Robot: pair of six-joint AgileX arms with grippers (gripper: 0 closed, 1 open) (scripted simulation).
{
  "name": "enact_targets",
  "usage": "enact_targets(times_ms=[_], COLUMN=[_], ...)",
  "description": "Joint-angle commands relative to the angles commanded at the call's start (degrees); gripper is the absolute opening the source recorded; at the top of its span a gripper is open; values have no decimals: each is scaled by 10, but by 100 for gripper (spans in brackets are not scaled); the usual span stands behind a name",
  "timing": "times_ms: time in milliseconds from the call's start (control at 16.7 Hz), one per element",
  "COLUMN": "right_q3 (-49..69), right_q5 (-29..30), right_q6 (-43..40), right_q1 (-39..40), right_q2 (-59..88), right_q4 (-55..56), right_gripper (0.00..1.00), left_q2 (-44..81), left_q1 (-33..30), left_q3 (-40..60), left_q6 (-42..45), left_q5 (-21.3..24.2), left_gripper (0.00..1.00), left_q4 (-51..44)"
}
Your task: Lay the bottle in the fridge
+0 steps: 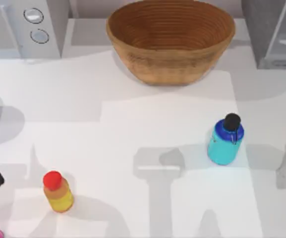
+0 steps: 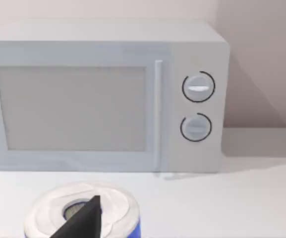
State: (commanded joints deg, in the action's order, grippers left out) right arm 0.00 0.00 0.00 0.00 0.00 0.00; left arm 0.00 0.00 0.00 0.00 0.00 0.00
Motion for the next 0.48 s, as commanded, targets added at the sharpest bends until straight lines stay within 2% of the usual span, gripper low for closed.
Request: enact_targets(times_ms=[240,480], right_q3=[0,0], right_q5=[-1,-18], right_q6=[-4,-15], right_q1=[1,13], right_q2=[17,125], right_q4=[17,116], right_gripper=[100,100], left_q2=[0,0], left_q1=[0,0], left_q3=[0,0], left_q6=[0,0], left_q5=[0,0], left_gripper=[100,100], left_q4=[0,0])
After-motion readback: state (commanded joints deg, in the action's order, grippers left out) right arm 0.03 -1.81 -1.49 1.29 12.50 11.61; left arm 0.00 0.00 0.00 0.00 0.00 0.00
